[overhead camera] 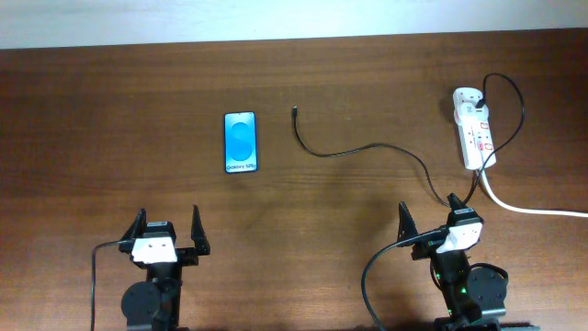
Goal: Plug charger to phone and switch on socket
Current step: 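Move the left gripper toward the Galaxy S25+ phone, then grasp the phone's top edge with the left gripper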
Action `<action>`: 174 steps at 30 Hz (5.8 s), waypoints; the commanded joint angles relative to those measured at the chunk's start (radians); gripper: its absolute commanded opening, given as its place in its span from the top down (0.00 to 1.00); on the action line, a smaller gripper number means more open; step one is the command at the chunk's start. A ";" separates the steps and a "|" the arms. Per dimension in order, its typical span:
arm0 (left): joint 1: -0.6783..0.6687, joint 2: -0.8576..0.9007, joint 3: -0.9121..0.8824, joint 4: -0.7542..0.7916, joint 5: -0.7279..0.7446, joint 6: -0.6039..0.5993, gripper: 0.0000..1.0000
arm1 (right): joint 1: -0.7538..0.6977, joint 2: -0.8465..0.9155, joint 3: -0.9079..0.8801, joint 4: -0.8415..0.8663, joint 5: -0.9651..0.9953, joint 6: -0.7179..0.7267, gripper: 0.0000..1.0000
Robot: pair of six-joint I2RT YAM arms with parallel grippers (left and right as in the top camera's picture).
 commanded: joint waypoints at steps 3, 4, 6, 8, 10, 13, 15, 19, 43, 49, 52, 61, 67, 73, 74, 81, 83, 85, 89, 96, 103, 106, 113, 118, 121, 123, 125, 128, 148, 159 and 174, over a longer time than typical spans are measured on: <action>0.002 -0.002 -0.003 -0.005 0.018 0.019 0.01 | 0.008 -0.008 -0.005 -0.006 0.002 0.000 0.02; 0.002 -0.002 -0.003 -0.005 0.018 0.019 0.01 | 0.008 -0.008 -0.005 -0.006 0.002 0.000 0.02; 0.002 -0.002 -0.003 -0.005 0.018 0.019 0.01 | 0.008 -0.008 -0.005 -0.006 0.002 0.000 0.01; 0.002 -0.002 -0.003 -0.005 0.018 0.019 0.01 | 0.008 -0.008 -0.005 -0.006 0.002 0.000 0.02; 0.003 -0.002 -0.003 -0.005 0.018 0.019 0.01 | 0.008 -0.008 -0.005 -0.006 0.002 0.000 0.02; 0.003 -0.002 -0.003 -0.005 0.011 0.019 0.01 | 0.008 -0.008 -0.005 -0.006 0.002 0.000 0.02; 0.003 -0.002 -0.003 -0.005 0.011 0.019 0.01 | 0.008 -0.008 -0.005 -0.006 0.002 0.000 0.02; 0.003 -0.002 -0.003 -0.005 0.011 0.019 0.01 | 0.008 -0.008 -0.005 -0.006 0.002 0.000 0.02; 0.003 0.029 0.012 0.094 0.127 0.018 0.01 | 0.008 -0.008 -0.005 -0.007 0.013 0.000 0.02; 0.003 0.251 0.165 0.135 0.128 0.019 0.01 | 0.008 -0.008 -0.005 -0.007 0.013 0.000 0.02; 0.003 0.491 0.370 0.108 0.167 0.019 0.01 | 0.008 -0.008 -0.005 -0.006 0.013 0.000 0.02; 0.003 1.053 0.987 -0.362 0.259 0.020 0.01 | 0.008 0.000 0.110 -0.031 -0.052 0.000 0.02; 0.003 1.215 1.205 -0.578 0.259 0.019 0.01 | 0.008 0.182 0.348 -0.151 -0.112 0.000 0.02; 0.003 1.215 1.205 -0.647 0.232 0.019 0.01 | 0.008 0.508 0.743 -0.374 -0.119 -0.013 0.02; 0.003 1.215 1.205 -0.640 0.233 0.019 0.01 | 0.008 0.575 0.826 -0.441 -0.126 -0.036 0.02; -0.023 1.300 1.334 -0.703 0.258 -0.008 0.01 | 0.008 0.899 1.162 -0.729 -0.131 -0.037 0.02; -0.058 1.395 1.452 -0.780 0.240 -0.008 0.00 | 0.008 0.937 1.162 -0.743 -0.130 -0.037 0.02; -0.087 1.463 1.525 -0.818 0.213 -0.009 0.00 | 0.008 0.986 1.162 -0.769 -0.131 -0.037 0.02; -0.142 1.591 1.640 -0.838 0.187 -0.088 0.03 | 0.008 1.109 1.162 -0.864 -0.155 -0.037 0.02; -0.220 1.970 2.146 -1.218 0.062 -0.144 0.03 | 0.008 1.162 1.162 -0.860 -0.183 -0.037 0.02; -0.251 2.232 2.223 -1.287 0.013 -0.278 0.05 | 0.008 1.162 1.162 -0.871 -0.183 -0.037 0.02; -0.249 2.298 2.223 -1.286 0.013 -0.318 0.01 | 0.008 1.162 1.162 -0.874 -0.183 -0.037 0.02; -0.250 2.417 2.223 -1.260 0.013 -0.321 0.01 | 0.008 1.163 1.162 -0.874 -0.183 -0.037 0.02; -0.250 2.455 2.211 -1.211 0.011 -0.245 0.01 | 0.008 1.164 1.162 -0.874 -0.183 -0.037 0.02; -0.249 2.483 2.211 -1.212 0.010 -0.199 0.01 | 0.008 1.164 1.162 -0.874 -0.183 -0.037 0.02; -0.249 2.503 2.211 -1.213 0.010 -0.186 0.01 | 0.008 1.164 1.162 -0.874 -0.182 -0.037 0.02; -0.249 2.507 2.210 -1.212 0.010 -0.186 0.01 | 0.008 1.164 1.162 -0.874 -0.182 -0.037 0.02; -0.248 2.507 2.210 -1.213 -0.006 -0.186 0.01 | 0.008 1.164 1.162 -0.874 -0.179 -0.037 0.02; -0.253 2.509 2.088 -1.124 0.041 -0.278 0.06 | 0.008 1.196 1.162 -0.872 -0.179 -0.037 0.02; -0.266 2.508 2.088 -1.129 0.041 -0.278 0.30 | 0.008 1.219 1.162 -0.874 -0.179 -0.037 0.02; -0.257 2.508 2.574 -1.407 0.038 -0.277 0.29 | 0.008 1.219 1.162 -0.883 -0.179 -0.037 0.02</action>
